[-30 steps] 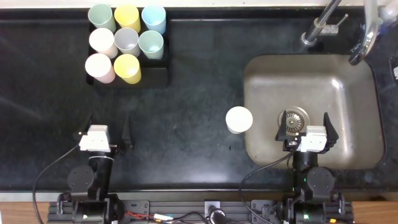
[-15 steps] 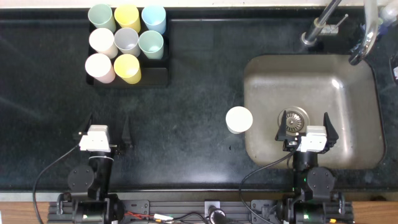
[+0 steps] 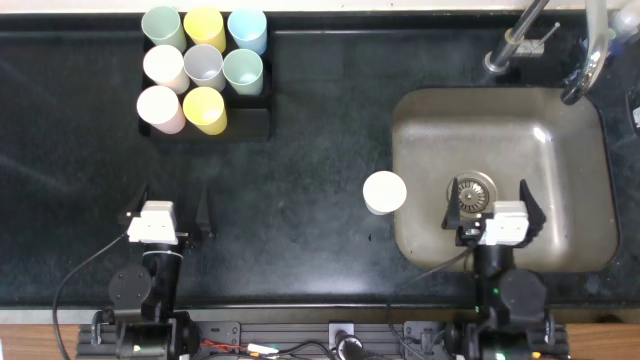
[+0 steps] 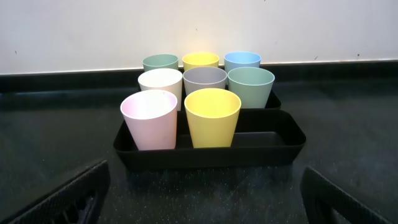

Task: Store Cups

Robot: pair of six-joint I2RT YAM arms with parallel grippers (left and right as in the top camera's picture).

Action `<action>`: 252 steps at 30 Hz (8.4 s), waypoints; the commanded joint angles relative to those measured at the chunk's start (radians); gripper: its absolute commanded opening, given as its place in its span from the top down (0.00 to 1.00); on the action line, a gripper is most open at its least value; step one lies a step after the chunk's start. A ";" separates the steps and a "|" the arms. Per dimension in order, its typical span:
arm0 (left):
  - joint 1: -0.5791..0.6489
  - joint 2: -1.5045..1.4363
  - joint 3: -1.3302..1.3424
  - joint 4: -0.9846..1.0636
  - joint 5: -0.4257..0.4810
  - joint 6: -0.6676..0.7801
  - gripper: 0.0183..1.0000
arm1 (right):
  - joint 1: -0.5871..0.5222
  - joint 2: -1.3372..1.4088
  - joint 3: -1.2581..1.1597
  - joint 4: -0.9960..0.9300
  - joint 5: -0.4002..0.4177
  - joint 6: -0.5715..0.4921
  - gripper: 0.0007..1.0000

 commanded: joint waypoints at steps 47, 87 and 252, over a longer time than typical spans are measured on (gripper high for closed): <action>0.002 -0.012 0.003 -0.010 0.002 0.011 0.00 | 0.311 1.488 1.100 -0.980 -0.033 0.118 0.00; 0.002 -0.012 0.003 -0.010 0.002 0.011 0.00 | 0.468 1.655 1.731 -1.165 -0.185 0.197 0.96; 0.002 -0.012 0.003 -0.010 0.002 0.011 0.00 | -0.003 0.441 -0.175 0.626 -0.074 0.225 0.00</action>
